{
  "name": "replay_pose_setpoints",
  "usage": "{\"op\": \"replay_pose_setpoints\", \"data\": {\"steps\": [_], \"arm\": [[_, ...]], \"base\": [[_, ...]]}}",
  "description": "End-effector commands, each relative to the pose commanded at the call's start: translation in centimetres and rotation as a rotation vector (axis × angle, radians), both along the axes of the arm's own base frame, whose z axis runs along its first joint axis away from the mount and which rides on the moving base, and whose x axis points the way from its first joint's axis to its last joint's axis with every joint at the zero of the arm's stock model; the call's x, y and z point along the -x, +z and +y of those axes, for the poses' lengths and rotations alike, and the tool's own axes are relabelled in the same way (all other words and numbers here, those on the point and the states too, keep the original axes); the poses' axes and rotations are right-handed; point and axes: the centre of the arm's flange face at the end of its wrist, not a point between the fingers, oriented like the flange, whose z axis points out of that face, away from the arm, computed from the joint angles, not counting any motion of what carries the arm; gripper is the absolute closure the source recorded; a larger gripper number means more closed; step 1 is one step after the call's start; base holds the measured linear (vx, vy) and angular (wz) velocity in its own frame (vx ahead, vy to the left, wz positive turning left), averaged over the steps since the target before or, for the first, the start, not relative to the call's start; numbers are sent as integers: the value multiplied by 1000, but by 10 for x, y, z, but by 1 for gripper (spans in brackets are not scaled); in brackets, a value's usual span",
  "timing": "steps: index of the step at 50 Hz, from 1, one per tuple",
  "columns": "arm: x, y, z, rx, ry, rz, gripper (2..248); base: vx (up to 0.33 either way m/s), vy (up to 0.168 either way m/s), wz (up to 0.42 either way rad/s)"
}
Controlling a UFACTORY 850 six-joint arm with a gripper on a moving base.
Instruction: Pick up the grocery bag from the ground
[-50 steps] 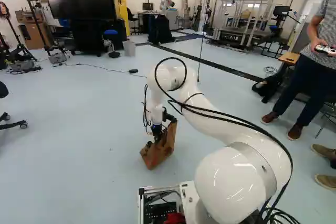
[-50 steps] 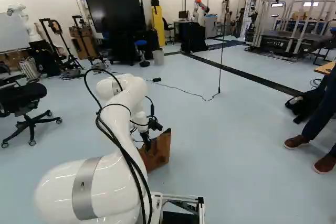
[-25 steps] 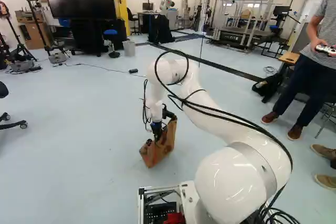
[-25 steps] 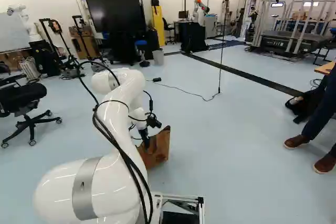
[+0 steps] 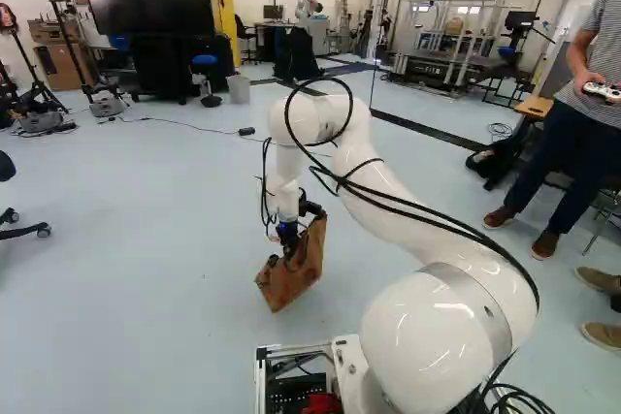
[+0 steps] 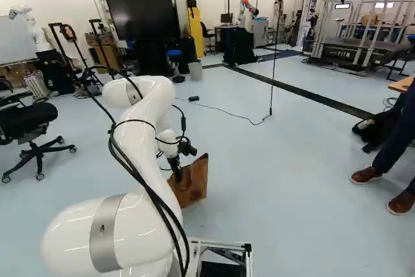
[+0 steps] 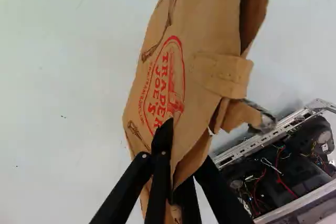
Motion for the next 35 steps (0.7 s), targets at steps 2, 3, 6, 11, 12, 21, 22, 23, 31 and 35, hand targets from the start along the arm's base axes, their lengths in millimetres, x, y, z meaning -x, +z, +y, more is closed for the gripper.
{"op": "replay_pose_setpoints", "data": {"steps": [2, 3, 6, 11, 12, 21, 22, 23, 31, 35], "arm": [[2, 3, 1, 0, 3, 1, 229], [3, 5, 1, 1, 4, 2, 229], [7, 9, 2, 1, 8, 4, 229], [13, 17, 4, 2, 14, 7, 229], [14, 18, 5, 3, 16, 8, 229], [26, 31, 7, 6, 26, 17, 229], [28, 33, 7, 6, 28, 18, 229], [30, 34, 7, 7, 29, 19, 229], [44, 46, 8, 10, 40, 30, 229], [51, 52, 9, 12, 46, 36, 229]], "base": [[0, 0, 0], [0, 0, 0], [0, 0, 0], [0, 0, 0], [0, 0, 0], [0, 0, 0], [0, 0, 0], [0, 0, 0], [0, 0, 0], [0, 0, 0]]}}
